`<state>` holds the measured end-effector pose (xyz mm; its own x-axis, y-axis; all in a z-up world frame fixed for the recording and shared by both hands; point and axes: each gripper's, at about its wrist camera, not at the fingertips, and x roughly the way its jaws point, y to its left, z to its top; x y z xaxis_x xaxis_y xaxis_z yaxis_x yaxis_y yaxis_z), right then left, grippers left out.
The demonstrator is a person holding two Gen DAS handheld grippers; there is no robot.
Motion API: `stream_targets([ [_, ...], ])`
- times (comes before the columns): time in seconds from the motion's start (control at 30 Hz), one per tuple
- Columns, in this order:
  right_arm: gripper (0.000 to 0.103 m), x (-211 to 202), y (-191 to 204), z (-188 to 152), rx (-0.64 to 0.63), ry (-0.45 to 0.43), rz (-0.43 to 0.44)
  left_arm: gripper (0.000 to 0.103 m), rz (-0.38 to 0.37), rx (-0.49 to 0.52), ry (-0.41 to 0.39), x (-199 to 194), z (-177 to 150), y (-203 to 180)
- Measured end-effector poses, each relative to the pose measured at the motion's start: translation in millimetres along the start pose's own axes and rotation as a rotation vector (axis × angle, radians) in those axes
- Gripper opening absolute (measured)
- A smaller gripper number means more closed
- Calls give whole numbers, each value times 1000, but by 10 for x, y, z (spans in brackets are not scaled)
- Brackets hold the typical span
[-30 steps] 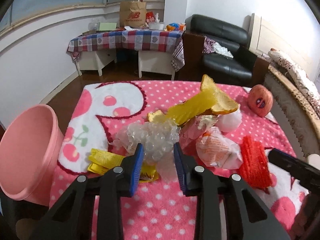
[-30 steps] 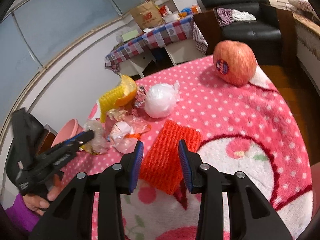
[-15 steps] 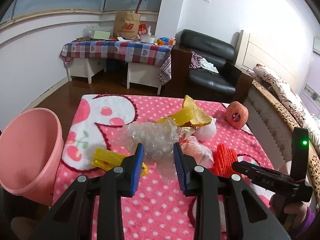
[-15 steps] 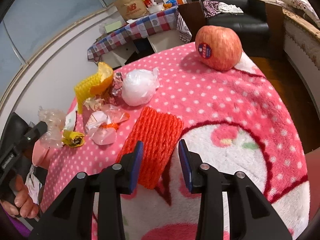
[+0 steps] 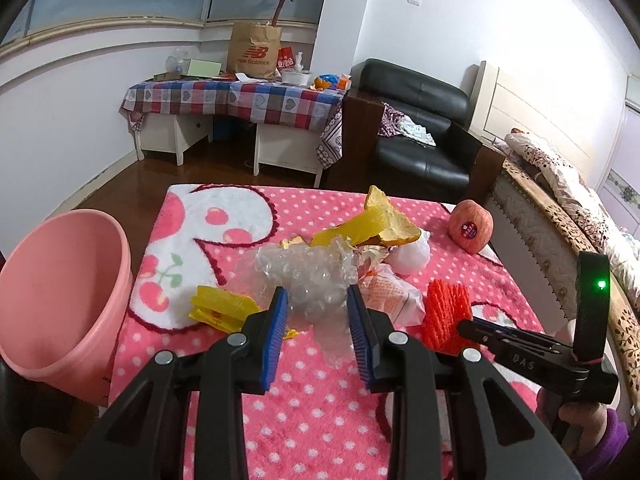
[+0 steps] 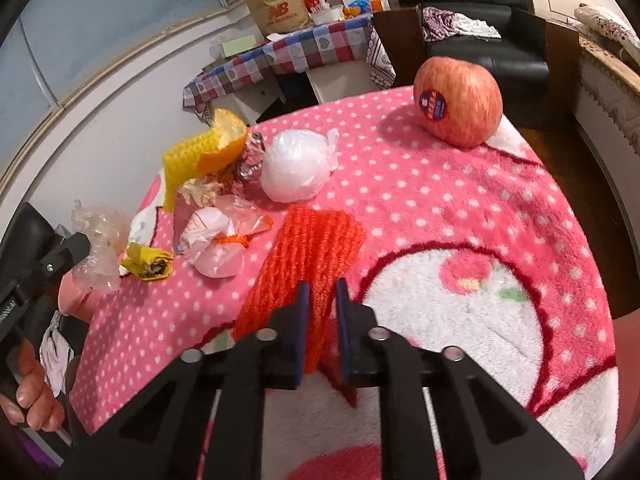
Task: Collect trash
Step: 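Grasp the bubble wrap with the left tool while the right tool grasps the red foam net, then carry bubble wrap and red foam net to the pink bucket and release both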
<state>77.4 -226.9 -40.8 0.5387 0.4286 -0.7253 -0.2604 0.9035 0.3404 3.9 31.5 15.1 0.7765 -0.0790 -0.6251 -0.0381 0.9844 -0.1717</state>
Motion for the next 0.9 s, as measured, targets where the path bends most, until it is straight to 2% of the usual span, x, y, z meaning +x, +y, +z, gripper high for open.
stream_targets([
  [0.3,11,-351,81,78,-5,-131,54,30,-1,-11,-16,-124,-22,51],
  [0.57,11,-646,279,230,-47,-247,107,30,5,-27,-61,-310,4,145],
  [0.9,11,-584,810,373,-145,-229,182,30,41,-90,-126,-563,5,484],
])
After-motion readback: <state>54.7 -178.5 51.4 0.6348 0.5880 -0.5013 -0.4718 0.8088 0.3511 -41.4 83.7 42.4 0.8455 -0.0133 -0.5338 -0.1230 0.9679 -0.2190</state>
